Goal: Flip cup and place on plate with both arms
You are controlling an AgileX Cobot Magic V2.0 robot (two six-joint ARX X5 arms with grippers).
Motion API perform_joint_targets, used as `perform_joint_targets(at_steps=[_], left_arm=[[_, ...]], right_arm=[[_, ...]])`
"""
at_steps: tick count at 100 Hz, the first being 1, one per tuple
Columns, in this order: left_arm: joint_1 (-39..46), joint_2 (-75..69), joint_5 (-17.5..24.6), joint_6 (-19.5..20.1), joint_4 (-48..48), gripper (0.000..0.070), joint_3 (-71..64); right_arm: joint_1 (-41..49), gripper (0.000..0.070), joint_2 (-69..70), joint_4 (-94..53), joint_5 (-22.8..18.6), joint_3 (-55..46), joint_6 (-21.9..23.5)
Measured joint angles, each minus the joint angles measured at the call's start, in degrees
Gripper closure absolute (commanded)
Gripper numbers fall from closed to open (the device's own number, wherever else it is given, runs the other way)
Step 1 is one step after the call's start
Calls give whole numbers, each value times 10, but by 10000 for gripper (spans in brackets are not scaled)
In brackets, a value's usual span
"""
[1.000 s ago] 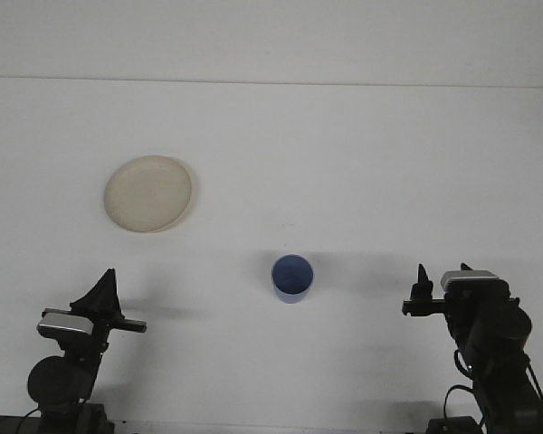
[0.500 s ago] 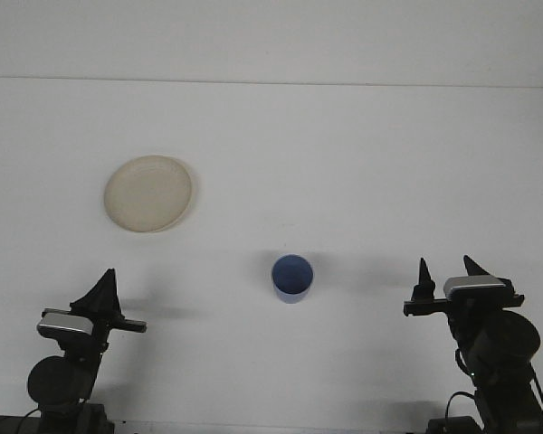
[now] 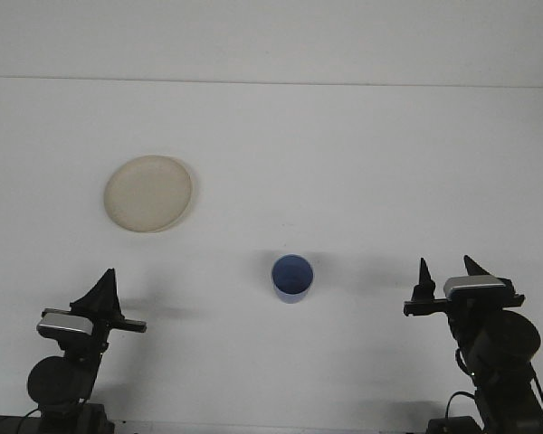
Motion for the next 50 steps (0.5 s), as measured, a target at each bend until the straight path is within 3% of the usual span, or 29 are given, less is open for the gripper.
perform_joint_targets(at_steps=[20, 50], left_arm=[[0, 4, 0, -44, -57, 688, 37], [0, 139, 0, -84, -246, 688, 257]], right_arm=[[0, 189, 0, 0, 0, 0, 0], [0, 189, 0, 0, 0, 0, 0]])
